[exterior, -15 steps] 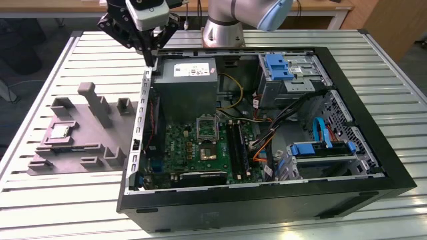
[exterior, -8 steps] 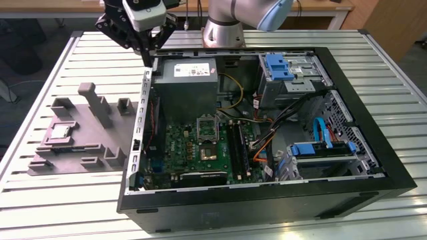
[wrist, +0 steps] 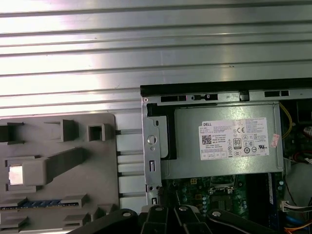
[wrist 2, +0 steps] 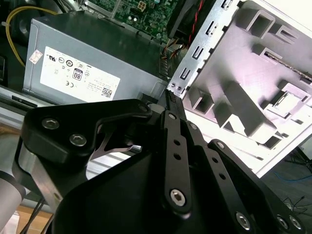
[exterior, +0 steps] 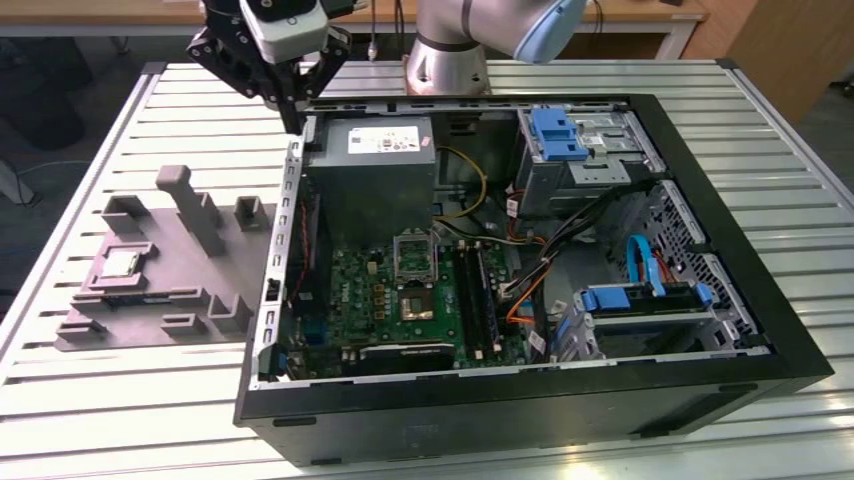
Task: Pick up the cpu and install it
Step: 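Reach for the cpu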
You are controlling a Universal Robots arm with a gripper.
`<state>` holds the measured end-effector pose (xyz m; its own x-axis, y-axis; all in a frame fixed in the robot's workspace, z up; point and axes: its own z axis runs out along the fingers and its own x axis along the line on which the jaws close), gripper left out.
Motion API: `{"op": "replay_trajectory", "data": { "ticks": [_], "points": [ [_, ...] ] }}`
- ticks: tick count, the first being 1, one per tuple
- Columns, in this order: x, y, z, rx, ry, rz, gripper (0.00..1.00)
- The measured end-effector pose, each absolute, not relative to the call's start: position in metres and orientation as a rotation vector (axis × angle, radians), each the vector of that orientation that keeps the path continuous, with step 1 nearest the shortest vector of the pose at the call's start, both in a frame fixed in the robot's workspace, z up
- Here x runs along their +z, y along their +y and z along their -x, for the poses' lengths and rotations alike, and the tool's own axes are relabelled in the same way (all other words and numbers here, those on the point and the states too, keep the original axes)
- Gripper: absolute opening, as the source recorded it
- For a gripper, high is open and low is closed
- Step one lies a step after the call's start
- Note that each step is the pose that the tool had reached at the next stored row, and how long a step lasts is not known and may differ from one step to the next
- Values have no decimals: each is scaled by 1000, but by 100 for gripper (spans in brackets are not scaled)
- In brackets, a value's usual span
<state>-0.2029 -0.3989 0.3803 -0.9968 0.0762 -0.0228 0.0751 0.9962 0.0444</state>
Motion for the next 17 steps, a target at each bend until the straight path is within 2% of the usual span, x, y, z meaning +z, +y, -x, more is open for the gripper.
{"op": "replay_trajectory", "data": {
  "ticks": [17],
  "points": [
    [380, -399, 210, 68, 3114, -118, 11]
  ]
}}
